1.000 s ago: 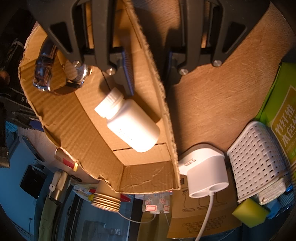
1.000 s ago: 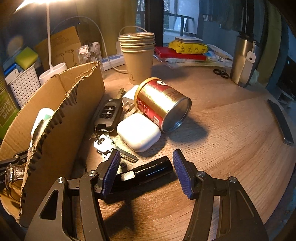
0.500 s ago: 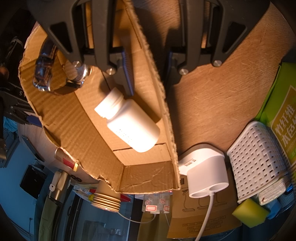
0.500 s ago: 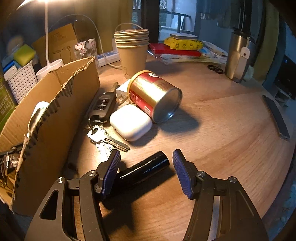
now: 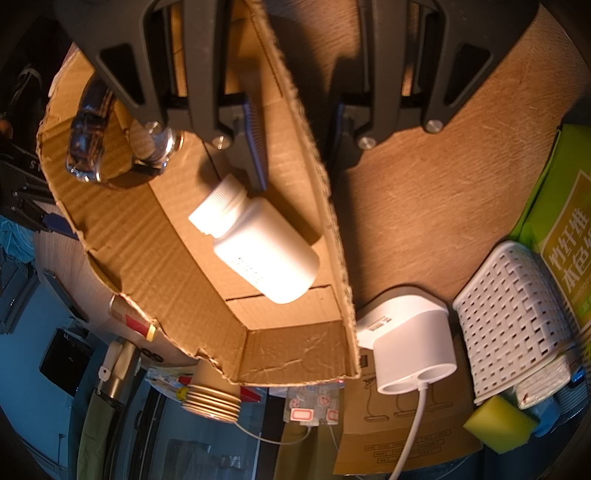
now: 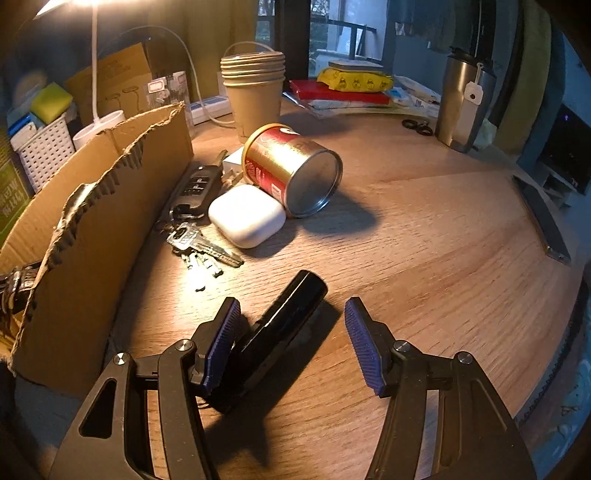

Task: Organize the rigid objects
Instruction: 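Close the right gripper on the black flashlight and lift it, then carry the flashlight over the cardboard box and open the right gripper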

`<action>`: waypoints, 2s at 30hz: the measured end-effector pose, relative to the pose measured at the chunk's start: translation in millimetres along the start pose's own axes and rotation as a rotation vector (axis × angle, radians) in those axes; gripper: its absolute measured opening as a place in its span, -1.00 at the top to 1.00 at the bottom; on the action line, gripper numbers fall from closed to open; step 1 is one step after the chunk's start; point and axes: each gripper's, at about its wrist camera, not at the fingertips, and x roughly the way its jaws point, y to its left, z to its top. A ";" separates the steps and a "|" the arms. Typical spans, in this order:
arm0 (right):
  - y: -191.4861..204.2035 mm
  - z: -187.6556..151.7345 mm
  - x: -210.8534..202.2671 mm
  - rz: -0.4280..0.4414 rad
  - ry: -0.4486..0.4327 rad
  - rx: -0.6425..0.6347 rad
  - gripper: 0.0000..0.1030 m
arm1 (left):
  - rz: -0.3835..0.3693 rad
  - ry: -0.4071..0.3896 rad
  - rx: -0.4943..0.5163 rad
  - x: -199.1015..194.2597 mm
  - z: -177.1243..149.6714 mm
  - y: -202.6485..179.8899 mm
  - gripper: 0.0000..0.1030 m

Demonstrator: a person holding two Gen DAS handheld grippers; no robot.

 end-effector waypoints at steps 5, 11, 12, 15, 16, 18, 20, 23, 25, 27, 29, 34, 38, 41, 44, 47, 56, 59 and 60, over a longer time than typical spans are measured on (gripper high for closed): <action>6.1 -1.7 -1.4 0.017 -0.007 -0.024 -0.12 | 0.000 0.000 0.000 0.1 0.1 0.3 0.38; 11.8 -1.7 -2.1 0.057 -0.026 -0.043 0.47 | 0.000 0.000 0.000 0.1 0.1 0.2 0.38; 11.8 -1.6 -2.2 0.062 -0.027 -0.045 0.52 | 0.000 0.000 0.000 0.1 0.1 0.3 0.38; 12.6 -1.9 -2.7 0.073 -0.032 -0.051 0.57 | 0.000 0.000 0.000 0.0 0.1 0.1 0.38; 13.1 -1.9 -2.8 0.074 -0.034 -0.053 0.57 | 0.000 0.000 0.000 0.2 0.1 0.5 0.38; 14.3 -1.9 -4.3 0.079 -0.040 -0.056 0.57 | 0.000 0.000 0.000 0.0 0.1 0.3 0.38; 15.0 -1.1 -7.2 0.084 -0.049 -0.058 0.57 | 0.000 0.000 0.000 0.1 0.1 0.3 0.38; 15.3 0.5 -13.3 0.097 -0.069 -0.057 0.57 | -0.001 0.000 0.000 0.0 0.1 0.3 0.38; 15.4 1.4 -18.4 0.107 -0.083 -0.055 0.57 | 0.000 0.000 0.000 0.2 0.2 0.5 0.38; 16.2 3.7 -24.8 0.116 -0.101 -0.056 0.57 | 0.000 0.000 0.000 0.2 0.2 0.6 0.38; 16.9 7.3 -31.3 0.121 -0.120 -0.055 0.57 | 0.000 0.000 0.000 0.0 0.1 0.3 0.38; 19.0 13.5 -49.1 0.134 -0.170 -0.060 0.57 | -0.001 0.000 0.000 0.2 0.2 0.6 0.38; 21.2 18.7 -65.0 0.145 -0.213 -0.065 0.57 | -0.001 0.000 0.000 0.2 0.2 0.6 0.38; 22.8 21.8 -76.4 0.151 -0.242 -0.070 0.58 | -0.001 0.000 0.000 0.1 0.1 0.5 0.38; 24.9 25.7 -87.9 0.159 -0.270 -0.077 0.57 | -0.001 0.000 0.000 0.1 0.1 0.5 0.38; 27.5 29.2 -96.1 0.164 -0.292 -0.086 0.57 | -0.001 0.000 -0.001 0.1 0.1 0.6 0.38; 33.0 34.4 -114.6 0.195 -0.336 -0.095 0.57 | -0.001 0.000 -0.001 0.1 0.1 0.6 0.38; 34.7 36.9 -123.4 0.208 -0.358 -0.097 0.57 | -0.001 0.000 -0.001 0.1 0.1 0.6 0.38; 35.4 37.9 -126.7 0.214 -0.367 -0.099 0.57 | -0.001 0.000 -0.001 0.2 0.1 0.7 0.38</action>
